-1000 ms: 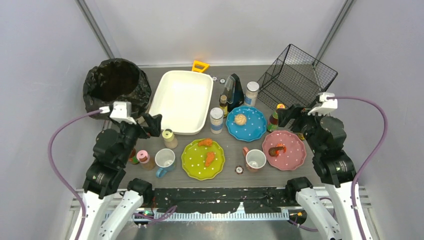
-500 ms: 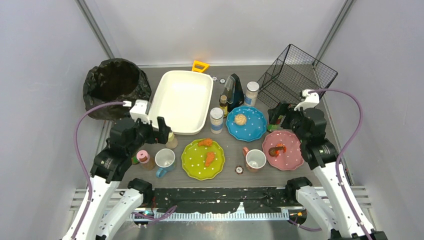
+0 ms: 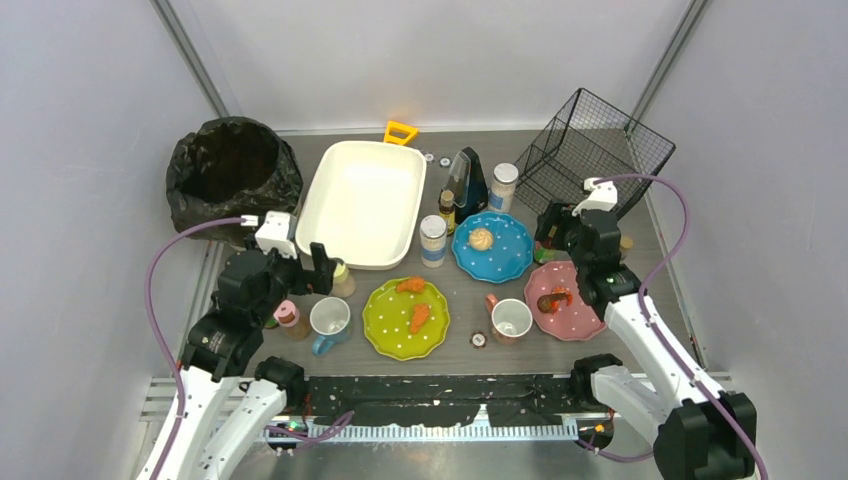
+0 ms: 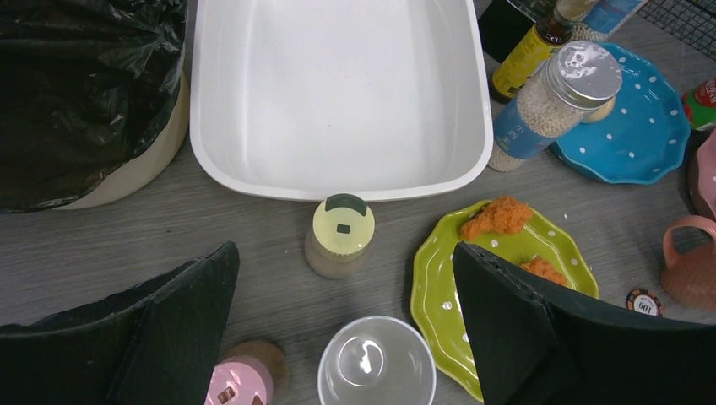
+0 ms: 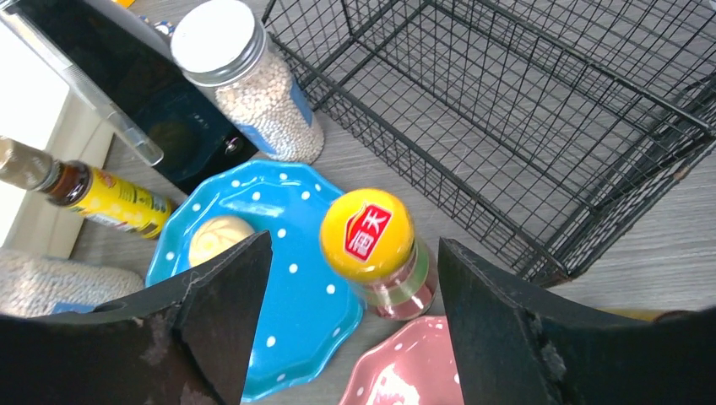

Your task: Clear the kitchen counter

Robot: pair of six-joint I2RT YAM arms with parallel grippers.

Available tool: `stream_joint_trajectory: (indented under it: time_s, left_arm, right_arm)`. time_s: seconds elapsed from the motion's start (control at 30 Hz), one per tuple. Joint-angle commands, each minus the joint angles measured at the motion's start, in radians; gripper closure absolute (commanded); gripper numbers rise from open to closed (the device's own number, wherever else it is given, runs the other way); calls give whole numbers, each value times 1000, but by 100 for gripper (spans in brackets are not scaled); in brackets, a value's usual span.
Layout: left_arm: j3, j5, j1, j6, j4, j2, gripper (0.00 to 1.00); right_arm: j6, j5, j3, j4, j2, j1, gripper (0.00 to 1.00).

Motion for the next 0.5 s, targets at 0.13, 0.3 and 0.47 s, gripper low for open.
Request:
stream_joint_trajectory:
  time_s: [0.13,0.3,0.47]
  left_arm:
    - [-21,-25,-11,12,57,-21,0]
    - [-18,-35,-11,13,57,-14,0]
    - [-23,-36,-14,13,54,-22,0]
  right_arm:
    - [0,75,-44,258,100,-2,29]
    - [7,62,-59,286,148,0,30]
    - [13,66,-72,299,176,0,31]
